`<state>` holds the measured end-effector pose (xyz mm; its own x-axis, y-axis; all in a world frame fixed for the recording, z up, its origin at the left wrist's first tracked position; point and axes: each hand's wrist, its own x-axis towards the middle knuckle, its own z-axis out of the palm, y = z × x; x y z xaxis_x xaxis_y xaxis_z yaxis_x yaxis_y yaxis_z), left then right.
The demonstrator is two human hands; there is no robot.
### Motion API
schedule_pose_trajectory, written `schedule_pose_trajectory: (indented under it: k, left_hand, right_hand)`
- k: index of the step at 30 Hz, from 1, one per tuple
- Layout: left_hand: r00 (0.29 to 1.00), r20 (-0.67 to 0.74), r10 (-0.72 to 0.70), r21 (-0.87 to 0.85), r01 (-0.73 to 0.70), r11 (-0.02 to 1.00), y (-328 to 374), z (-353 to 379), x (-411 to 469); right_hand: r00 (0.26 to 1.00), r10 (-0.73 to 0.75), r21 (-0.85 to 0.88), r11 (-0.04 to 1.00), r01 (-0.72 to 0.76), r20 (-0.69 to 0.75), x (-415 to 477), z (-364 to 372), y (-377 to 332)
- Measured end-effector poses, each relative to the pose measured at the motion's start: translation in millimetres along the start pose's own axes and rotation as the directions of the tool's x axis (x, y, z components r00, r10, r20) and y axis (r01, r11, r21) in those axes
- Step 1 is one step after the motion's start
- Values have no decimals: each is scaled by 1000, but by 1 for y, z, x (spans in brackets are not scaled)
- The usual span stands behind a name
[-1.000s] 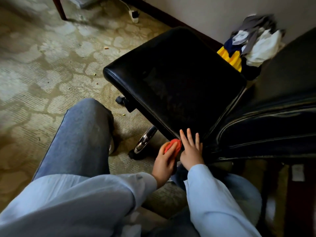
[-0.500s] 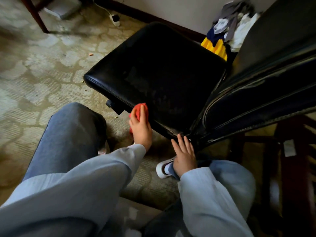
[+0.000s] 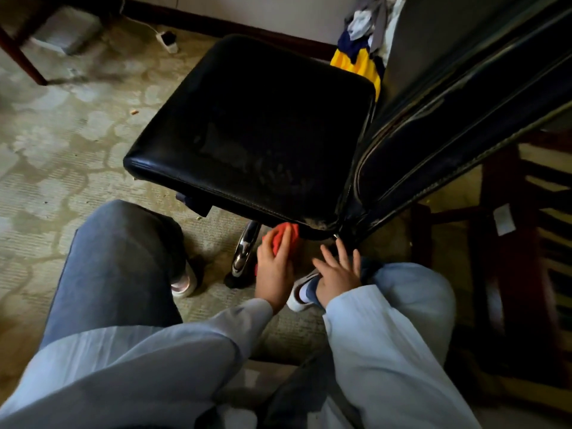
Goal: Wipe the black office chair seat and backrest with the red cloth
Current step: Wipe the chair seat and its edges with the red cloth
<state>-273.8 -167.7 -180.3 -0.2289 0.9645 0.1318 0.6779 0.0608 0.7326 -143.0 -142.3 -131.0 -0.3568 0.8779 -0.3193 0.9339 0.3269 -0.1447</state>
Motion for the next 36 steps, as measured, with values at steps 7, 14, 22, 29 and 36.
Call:
schedule_pose_trajectory:
  k: [7,14,22,29,36]
  left_hand:
    - [857,246,453,391,-515,763,34,-12,66]
    - [657,633,408,563,-753,340,24,-16,78]
    - [728,512,455,626,-680,383,-47,-89,74]
    - [842,332,426,586,-538,606,-61,-100,66]
    - [624,567,538,469,-781,412,19,-22,61]
  right_hand:
    - [967,104,44,994,-97,-234,-3,-1,-4]
    - [988,111,-178,976,-129,-107,-2,9,10]
    - [987,95,-197,973,-119,-130,4,29,19]
    - [980,87,-142,983,-114,-180,5,27,11]
    - [976,120,-197,968,-156,-184,4,21,16]
